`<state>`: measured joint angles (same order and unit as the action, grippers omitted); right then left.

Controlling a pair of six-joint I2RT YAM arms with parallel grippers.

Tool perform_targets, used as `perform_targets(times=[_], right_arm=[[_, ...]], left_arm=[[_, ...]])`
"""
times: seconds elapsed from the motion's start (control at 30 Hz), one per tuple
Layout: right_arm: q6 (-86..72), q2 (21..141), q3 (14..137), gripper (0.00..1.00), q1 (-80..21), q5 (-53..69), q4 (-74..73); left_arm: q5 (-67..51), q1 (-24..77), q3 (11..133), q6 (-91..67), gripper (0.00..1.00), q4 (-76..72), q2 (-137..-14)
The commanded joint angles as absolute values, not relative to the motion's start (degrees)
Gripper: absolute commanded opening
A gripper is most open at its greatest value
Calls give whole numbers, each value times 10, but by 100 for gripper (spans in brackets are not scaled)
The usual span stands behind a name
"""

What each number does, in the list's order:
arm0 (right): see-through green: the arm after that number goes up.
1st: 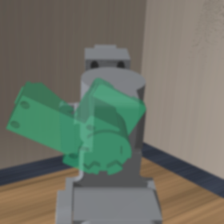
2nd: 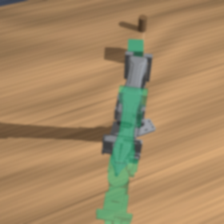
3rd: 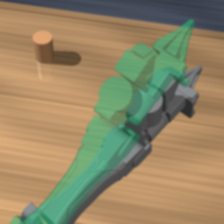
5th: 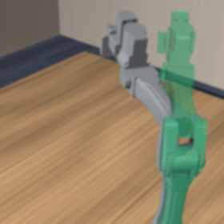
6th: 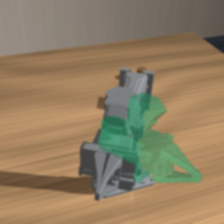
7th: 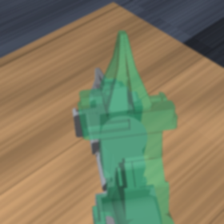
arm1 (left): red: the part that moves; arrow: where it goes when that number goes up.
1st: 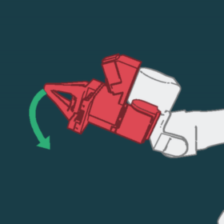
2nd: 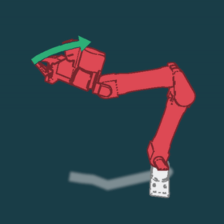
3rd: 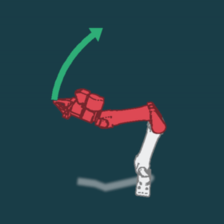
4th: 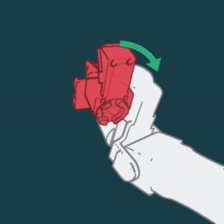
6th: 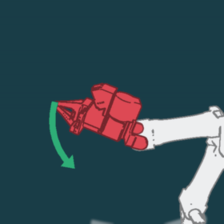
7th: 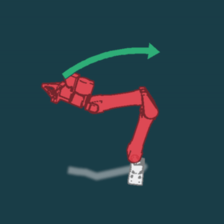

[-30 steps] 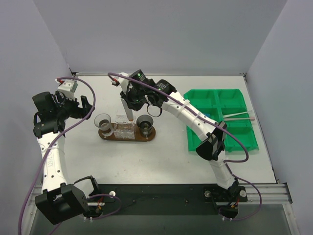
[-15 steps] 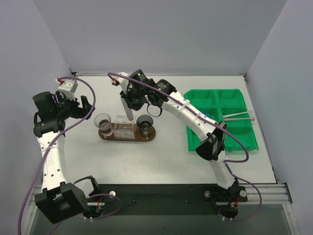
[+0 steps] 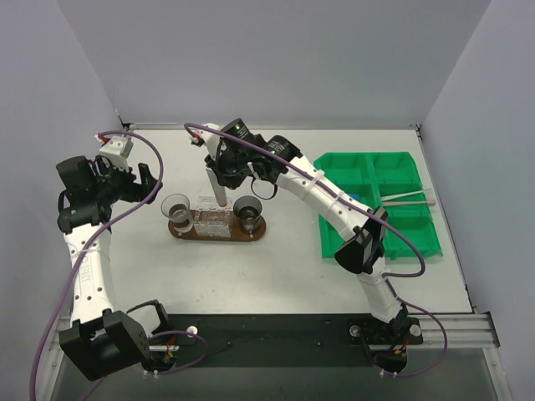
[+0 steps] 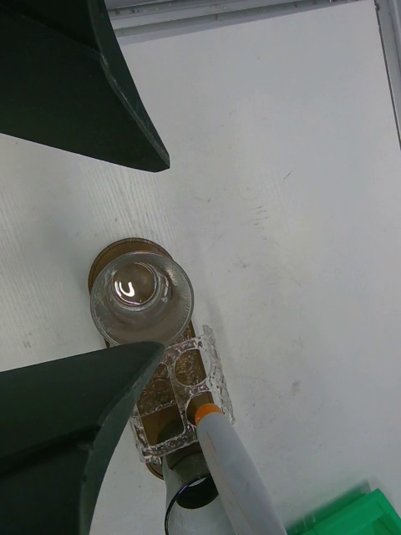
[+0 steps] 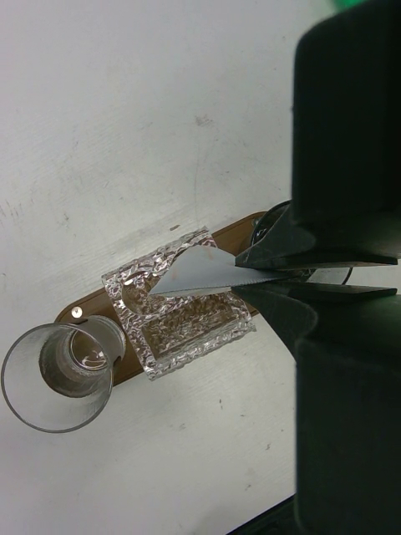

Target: Prepare toiletry sets of a toothbrush and toothpaste on the tray

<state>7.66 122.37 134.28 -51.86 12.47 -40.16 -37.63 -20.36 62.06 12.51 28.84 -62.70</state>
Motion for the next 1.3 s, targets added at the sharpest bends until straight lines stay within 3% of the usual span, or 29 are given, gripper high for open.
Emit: perform_targets(times=[0.0, 1.27], right_arm=[[70, 1212, 1360, 0, -524, 134, -395], [62, 1230, 1353, 0, -524, 149, -396]], left_arm=[[-389, -207, 624, 128, 94, 266, -628], [-393, -212, 617, 133, 94, 265, -630]])
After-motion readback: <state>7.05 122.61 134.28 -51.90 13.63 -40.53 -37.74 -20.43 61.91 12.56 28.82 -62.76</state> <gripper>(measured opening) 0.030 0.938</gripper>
